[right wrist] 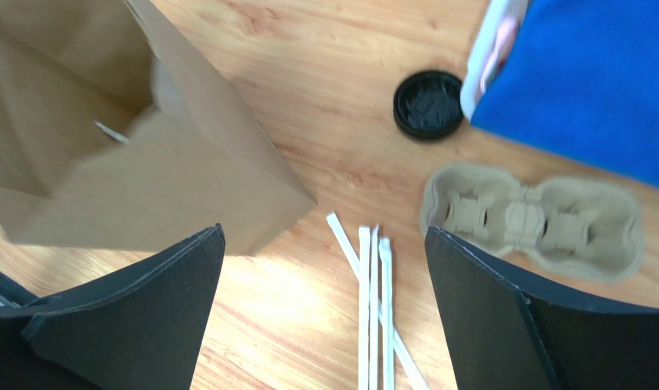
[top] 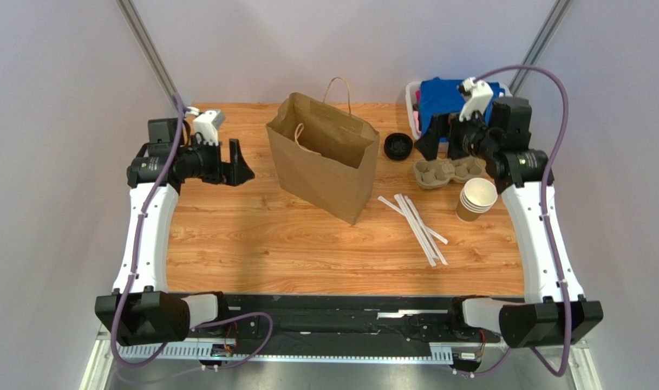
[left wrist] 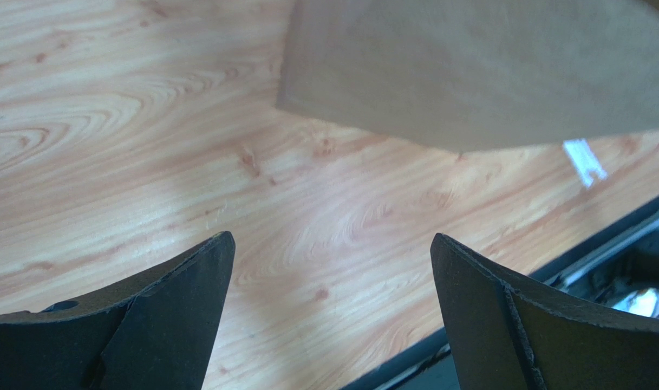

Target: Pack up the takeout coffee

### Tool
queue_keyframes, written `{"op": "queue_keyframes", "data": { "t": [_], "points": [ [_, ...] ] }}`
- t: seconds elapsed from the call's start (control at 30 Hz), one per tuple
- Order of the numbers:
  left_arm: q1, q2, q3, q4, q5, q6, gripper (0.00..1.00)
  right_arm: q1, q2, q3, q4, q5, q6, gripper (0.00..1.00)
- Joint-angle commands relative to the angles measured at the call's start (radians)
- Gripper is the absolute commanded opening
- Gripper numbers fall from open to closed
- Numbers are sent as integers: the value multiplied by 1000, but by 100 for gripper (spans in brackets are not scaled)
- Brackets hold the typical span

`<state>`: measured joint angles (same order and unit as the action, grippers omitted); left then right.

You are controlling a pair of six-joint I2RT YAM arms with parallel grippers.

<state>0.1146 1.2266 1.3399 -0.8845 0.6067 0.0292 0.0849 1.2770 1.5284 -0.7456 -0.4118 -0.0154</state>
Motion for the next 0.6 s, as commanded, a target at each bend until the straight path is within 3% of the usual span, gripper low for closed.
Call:
{"op": "queue_keyframes", "data": {
  "t": [0.0,0.3,0.57],
  "points": [
    [-107,-16,-18,-120,-89,143,99,-53,-134,-213,34,-35,20,100],
    [-196,-9,-185,-85,-265,158,99,-53,-361,-562,35,-13,-86,100],
    [-274,-44,-237,-34,-344,150,99,-54,-435,-674,38,33,-173,100]
  ]
}}
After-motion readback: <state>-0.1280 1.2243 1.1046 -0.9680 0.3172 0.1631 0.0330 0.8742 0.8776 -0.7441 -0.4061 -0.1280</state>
